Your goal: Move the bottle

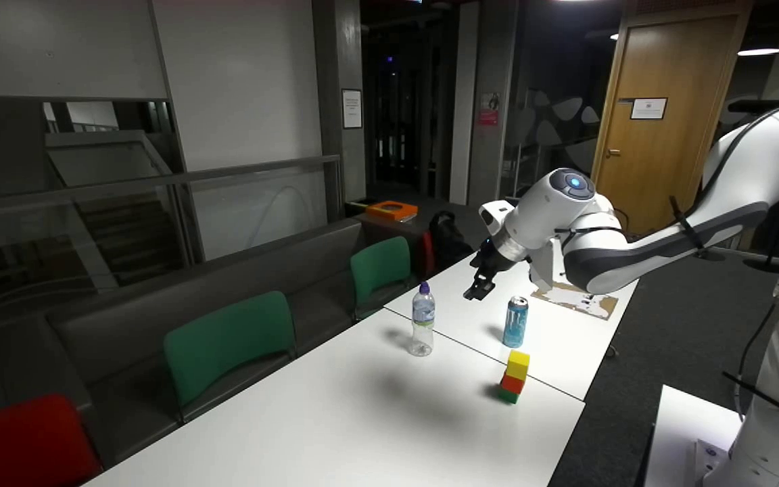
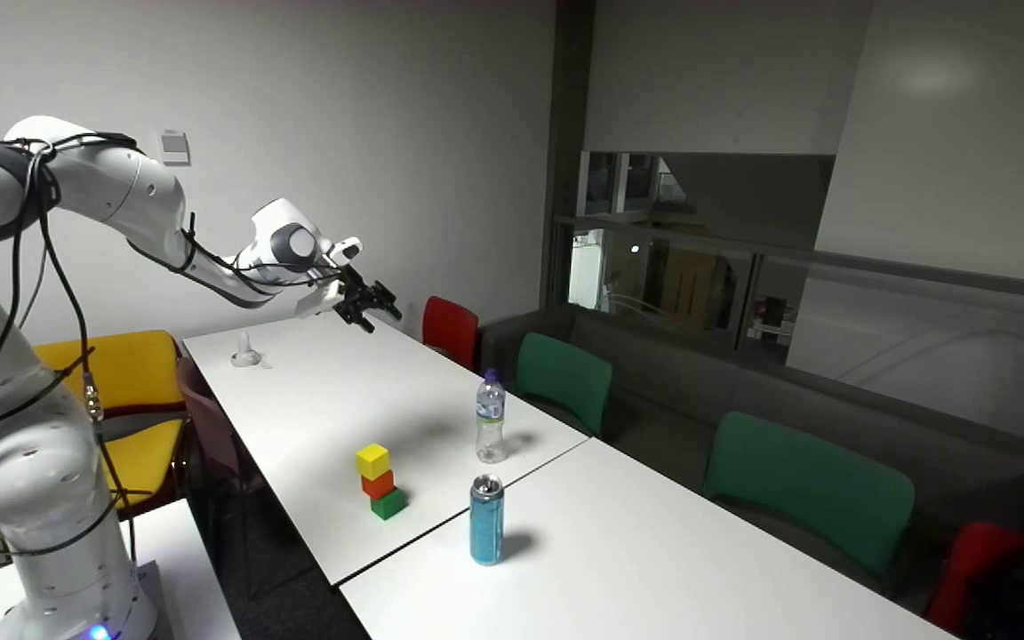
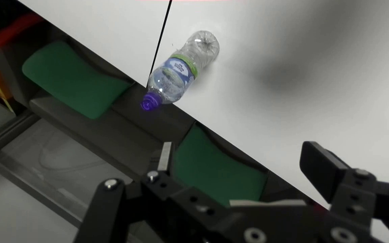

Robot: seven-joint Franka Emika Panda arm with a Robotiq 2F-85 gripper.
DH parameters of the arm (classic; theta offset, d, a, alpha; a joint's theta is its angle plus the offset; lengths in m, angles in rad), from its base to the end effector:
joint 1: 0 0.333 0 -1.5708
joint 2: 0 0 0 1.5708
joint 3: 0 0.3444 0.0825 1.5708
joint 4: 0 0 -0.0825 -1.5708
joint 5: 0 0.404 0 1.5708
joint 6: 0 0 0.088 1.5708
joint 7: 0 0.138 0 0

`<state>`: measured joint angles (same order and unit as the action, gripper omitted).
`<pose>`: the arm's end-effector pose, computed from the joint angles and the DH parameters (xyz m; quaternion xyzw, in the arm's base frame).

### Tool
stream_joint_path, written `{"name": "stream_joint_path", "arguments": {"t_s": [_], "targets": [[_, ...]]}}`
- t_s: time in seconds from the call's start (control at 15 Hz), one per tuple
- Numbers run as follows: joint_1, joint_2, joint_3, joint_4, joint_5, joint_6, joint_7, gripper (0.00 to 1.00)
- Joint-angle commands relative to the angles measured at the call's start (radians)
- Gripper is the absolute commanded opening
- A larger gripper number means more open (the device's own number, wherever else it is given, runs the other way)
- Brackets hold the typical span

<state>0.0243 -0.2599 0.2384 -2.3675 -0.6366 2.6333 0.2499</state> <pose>0.5054 0.1463 0.4702 0.9104 0.2348 0.2903 0.1782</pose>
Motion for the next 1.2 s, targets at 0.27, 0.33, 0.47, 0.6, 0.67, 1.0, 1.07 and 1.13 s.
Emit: {"name": "stream_joint_path", "arguments": {"t_s": [0.27, 0.33, 0.47, 0.6, 0.67, 1.0, 1.07, 1.13], "targets": [[-0.002, 0.155, -0.105, 0.177, 0.067, 0.025, -0.212, 1.00], [-0.002, 0.181, -0.123, 0.200, 0.092, 0.025, -0.243, 1.00], [0.000, 0.235, -0.153, 0.249, 0.162, 0.015, -0.311, 1.00], [0.002, 0.293, -0.173, 0.301, 0.242, -0.005, -0.382, 1.00], [0.001, 0.324, -0.180, 0.329, 0.281, -0.020, -0.414, 1.00], [-0.004, 0.467, -0.185, 0.481, 0.413, -0.147, -0.502, 1.00], [-0.003, 0.483, -0.183, 0.507, 0.425, -0.176, -0.507, 1.00], [-0.002, 0.493, -0.183, 0.525, 0.428, -0.194, -0.506, 1.00]]}}
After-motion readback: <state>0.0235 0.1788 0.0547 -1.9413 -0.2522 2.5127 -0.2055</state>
